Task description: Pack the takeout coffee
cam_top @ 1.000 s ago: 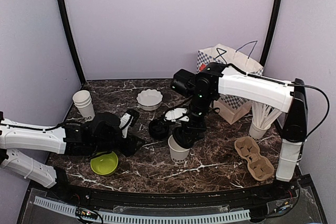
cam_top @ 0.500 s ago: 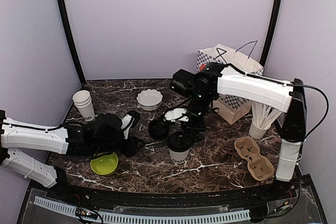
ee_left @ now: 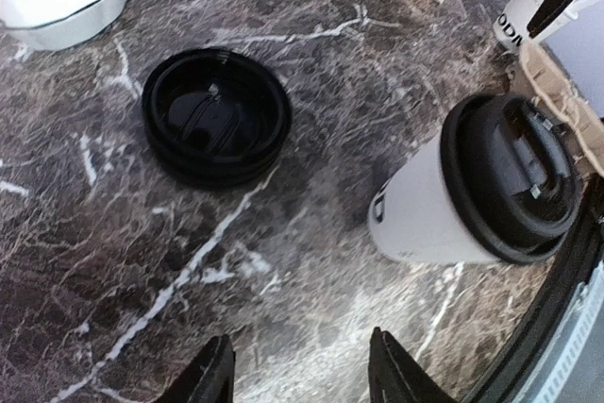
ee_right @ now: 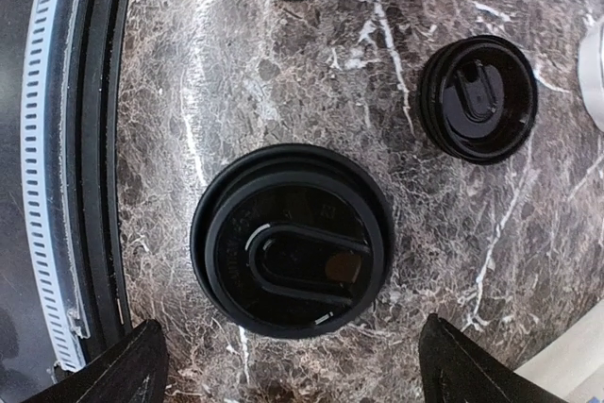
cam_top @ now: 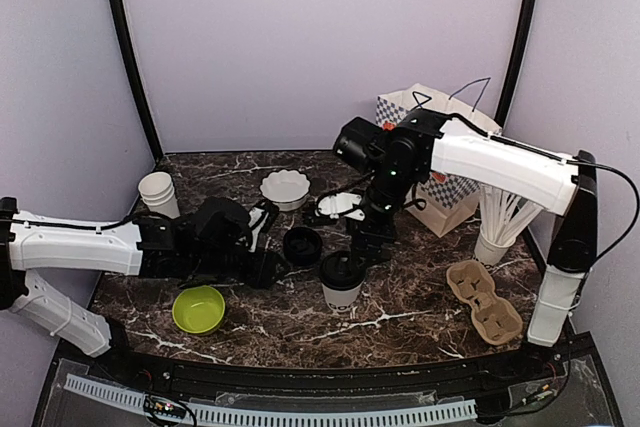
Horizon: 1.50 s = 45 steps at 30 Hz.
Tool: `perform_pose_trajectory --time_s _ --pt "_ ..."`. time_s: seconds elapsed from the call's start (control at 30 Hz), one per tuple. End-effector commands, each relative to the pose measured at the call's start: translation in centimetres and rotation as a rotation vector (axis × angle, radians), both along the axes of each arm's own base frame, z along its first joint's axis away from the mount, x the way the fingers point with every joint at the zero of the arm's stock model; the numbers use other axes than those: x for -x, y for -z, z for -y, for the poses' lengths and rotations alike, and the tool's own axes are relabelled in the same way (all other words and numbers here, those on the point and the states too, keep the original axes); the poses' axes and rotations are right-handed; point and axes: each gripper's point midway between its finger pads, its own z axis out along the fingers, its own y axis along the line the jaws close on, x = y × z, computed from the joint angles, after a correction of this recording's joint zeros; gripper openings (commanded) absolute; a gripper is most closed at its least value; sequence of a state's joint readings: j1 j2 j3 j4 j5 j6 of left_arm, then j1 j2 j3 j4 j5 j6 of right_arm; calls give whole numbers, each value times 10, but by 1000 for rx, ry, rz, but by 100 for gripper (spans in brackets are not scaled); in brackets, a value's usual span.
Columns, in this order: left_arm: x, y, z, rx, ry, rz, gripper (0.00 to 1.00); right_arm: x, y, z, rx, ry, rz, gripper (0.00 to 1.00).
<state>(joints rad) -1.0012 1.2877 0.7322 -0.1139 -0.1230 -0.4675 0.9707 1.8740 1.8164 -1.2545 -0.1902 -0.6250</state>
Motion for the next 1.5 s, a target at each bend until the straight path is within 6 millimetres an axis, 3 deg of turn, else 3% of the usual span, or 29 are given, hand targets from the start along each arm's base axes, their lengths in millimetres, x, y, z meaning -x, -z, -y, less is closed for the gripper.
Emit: perform_pose_trajectory --time_s 0.0,0.1,0.3,0.43,0.7,0.97,1.17,1.47 --pt "8 -27 30 83 43 -151 51 -28 -40 8 -189 177 35 90" --pt "14 -36 49 156 78 -235 52 -41 -40 19 -300 320 -29 86" --pt "11 -36 66 193 93 -288 53 -19 -4 44 -354 469 -259 76" --pt "13 -35 75 244 121 -307 53 3 6 47 -388 455 -489 74" --pt "-5 -36 79 275 101 -295 47 12 22 39 -408 461 -685 70" --pt "-21 -32 86 303 104 -288 46 9 29 33 -385 466 -738 63" --pt "-15 -30 103 346 189 -318 46 8 34 30 -375 475 -769 61" --pt "-15 -12 99 298 174 -335 44 3 53 29 -322 510 -777 52"
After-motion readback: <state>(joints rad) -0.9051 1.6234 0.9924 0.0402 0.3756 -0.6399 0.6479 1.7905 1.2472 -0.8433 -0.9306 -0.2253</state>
